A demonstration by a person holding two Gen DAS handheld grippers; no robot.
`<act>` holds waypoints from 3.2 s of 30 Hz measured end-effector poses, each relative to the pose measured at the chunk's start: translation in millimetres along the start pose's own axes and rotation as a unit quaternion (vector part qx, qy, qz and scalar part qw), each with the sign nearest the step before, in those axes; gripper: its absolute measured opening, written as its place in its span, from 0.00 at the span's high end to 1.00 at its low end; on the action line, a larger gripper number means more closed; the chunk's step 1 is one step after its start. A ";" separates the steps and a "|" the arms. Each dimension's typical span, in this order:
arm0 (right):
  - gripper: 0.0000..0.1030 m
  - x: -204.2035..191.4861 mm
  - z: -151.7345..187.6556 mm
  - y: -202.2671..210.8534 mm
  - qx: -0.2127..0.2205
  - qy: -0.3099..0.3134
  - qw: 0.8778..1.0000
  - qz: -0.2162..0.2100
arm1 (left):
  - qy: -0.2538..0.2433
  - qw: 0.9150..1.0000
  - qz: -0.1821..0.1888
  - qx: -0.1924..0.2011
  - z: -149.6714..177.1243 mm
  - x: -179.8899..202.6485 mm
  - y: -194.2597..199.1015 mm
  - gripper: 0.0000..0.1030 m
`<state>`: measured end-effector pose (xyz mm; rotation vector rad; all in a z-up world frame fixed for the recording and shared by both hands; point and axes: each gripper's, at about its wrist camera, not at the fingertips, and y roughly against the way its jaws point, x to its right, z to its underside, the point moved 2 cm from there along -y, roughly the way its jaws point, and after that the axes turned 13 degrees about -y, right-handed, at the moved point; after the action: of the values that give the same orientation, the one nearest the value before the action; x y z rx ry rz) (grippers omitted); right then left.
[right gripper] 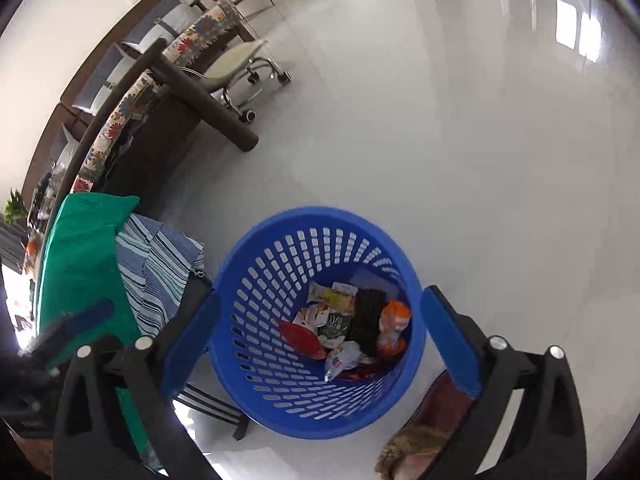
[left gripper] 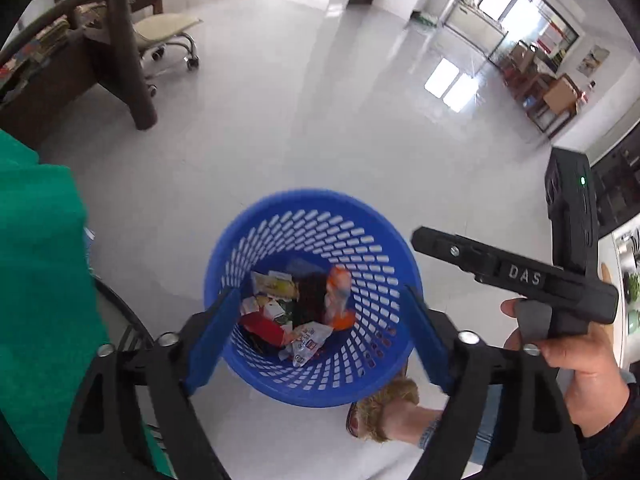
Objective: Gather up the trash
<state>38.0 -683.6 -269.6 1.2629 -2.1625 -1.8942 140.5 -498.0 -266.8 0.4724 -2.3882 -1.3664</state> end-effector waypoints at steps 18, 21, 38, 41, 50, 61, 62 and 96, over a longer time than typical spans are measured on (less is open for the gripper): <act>0.05 -63.7 101.0 205.4 0.222 0.142 0.964 0.032 | -0.042 0.978 -0.143 0.143 64.5 67.9 199.5 0.05; 0.05 -60.3 105.9 206.9 0.206 0.134 0.968 0.050 | -0.031 0.971 -0.193 0.141 67.4 73.8 209.2 0.05; 0.05 -74.1 138.6 184.8 0.072 0.118 0.985 0.105 | -0.015 0.984 -0.168 0.053 77.0 68.6 200.3 0.05; 0.05 -74.7 140.4 182.1 0.068 0.115 0.985 0.106 | -0.016 0.985 -0.166 0.049 77.1 68.6 196.8 0.05; 0.05 -74.3 135.5 181.1 0.074 0.108 0.985 0.113 | -0.015 0.986 -0.163 0.040 75.2 67.7 190.0 0.05; 0.05 -72.2 133.6 182.9 0.082 0.109 0.983 0.121 | -0.017 0.986 -0.163 0.036 73.6 65.0 187.6 0.05; 0.05 -72.1 133.2 183.0 0.082 0.109 0.983 0.121 | -0.017 0.986 -0.163 0.036 73.6 64.6 187.3 0.05; 0.05 -67.2 134.6 178.8 0.081 0.107 0.983 0.127 | -0.018 0.986 -0.161 0.028 74.7 66.1 181.0 0.05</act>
<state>-80.8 -543.7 -125.0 1.0901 -2.2702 -1.4452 27.8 -384.5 -136.0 0.8903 -2.4627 -1.4487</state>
